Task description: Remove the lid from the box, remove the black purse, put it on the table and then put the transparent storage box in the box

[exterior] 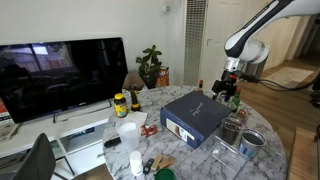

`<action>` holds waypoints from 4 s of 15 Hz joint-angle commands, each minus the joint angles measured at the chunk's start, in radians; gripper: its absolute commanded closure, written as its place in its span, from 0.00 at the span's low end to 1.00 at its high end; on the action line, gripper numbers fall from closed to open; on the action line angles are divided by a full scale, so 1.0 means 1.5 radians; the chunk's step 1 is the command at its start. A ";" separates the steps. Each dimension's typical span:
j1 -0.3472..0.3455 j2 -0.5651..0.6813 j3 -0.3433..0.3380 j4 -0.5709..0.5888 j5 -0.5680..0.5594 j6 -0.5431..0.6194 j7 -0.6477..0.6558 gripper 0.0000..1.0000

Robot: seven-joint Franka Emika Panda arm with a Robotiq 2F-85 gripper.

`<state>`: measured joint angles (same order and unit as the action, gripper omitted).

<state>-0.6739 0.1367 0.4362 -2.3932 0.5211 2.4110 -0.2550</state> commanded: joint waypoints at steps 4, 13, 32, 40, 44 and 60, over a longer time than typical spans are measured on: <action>0.107 -0.006 -0.107 0.007 0.020 -0.008 -0.014 0.00; 0.108 -0.006 -0.107 0.011 0.020 -0.008 -0.014 0.00; 0.158 -0.005 -0.150 0.011 0.007 -0.008 -0.012 0.00; 0.204 -0.005 -0.180 0.011 0.001 -0.007 -0.010 0.00; 0.230 0.023 -0.244 0.051 -0.021 -0.073 -0.017 0.00; 0.189 0.205 -0.353 0.153 0.025 -0.335 -0.225 0.00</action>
<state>-0.3565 0.3971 -0.0880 -2.1994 0.5209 1.9545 -0.5313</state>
